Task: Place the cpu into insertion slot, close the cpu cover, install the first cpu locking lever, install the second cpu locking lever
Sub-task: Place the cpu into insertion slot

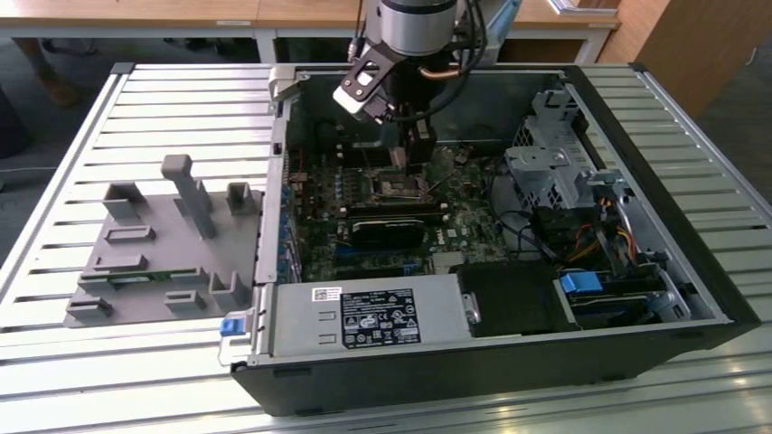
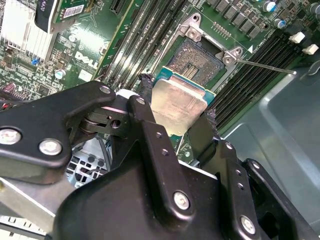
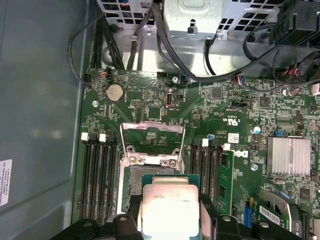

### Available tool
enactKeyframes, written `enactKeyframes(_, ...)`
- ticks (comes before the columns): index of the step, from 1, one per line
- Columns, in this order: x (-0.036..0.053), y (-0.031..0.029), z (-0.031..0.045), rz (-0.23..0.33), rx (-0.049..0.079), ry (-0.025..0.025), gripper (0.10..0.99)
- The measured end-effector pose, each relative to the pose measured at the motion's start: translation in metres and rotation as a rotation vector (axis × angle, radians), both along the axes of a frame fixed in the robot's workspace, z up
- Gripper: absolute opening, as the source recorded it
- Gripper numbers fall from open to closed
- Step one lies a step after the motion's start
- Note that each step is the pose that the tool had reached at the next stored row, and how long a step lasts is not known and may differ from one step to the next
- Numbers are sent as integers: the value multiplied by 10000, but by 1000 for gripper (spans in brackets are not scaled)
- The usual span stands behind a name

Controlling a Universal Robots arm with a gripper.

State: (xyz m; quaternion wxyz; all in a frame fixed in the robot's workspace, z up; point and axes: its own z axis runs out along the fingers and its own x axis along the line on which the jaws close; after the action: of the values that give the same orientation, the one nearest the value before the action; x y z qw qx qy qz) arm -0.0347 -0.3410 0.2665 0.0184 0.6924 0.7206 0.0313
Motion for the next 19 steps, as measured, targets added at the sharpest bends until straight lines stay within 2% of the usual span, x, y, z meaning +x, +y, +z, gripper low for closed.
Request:
enactKeyframes(5, -3, 6, -30, -9, 0, 0, 541)
enactKeyframes(10, -4, 41, -110, -64, 1, 0, 541)
enactKeyframes(13, -11, 42, -139, -66, 0, 0, 541)
enactKeyframes(19, -68, 45, -193, -93, 0, 0, 541)
